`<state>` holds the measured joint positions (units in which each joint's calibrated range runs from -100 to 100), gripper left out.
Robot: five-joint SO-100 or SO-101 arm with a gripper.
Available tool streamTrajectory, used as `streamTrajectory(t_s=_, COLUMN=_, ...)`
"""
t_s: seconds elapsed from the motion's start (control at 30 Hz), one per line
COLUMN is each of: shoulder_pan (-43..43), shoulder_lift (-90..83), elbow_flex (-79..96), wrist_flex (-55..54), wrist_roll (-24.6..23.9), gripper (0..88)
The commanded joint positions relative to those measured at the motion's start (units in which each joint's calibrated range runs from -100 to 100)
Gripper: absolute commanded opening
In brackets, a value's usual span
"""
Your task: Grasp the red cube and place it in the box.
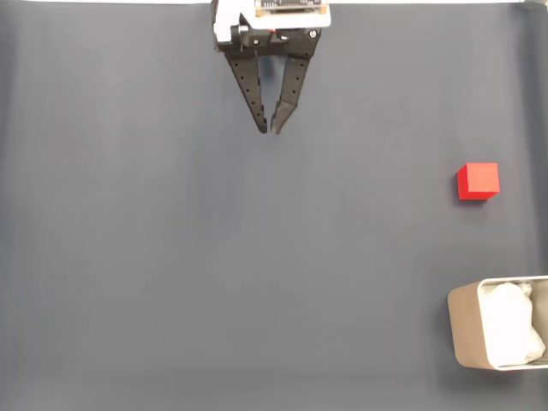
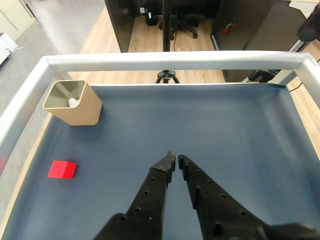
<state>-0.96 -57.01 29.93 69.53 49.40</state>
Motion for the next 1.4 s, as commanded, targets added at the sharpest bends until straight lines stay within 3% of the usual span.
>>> streamTrajectory(t_s=0.0, shoulder_pan=-0.4, shoulder_lift=3.6, elbow_flex=-7.1, wrist_flex=0.1, wrist_roll=0.2, gripper=0.0)
streamTrajectory(t_s=0.47, shoulder_pan=-4.0, shoulder_lift=14.7, elbow_flex=-15.1, wrist_flex=-5.7, wrist_roll=0.5, gripper=0.0)
streamTrajectory(t_s=1.07, shoulder_pan=-25.7, shoulder_lift=20.2, elbow_flex=-11.9, wrist_flex=-9.6, wrist_roll=1.3, gripper=0.5)
streamTrajectory(t_s=1.37, shoulder_pan=-33.7, shoulder_lift=18.6, elbow_flex=-3.8, wrist_flex=-13.5, wrist_roll=1.4, gripper=6.5)
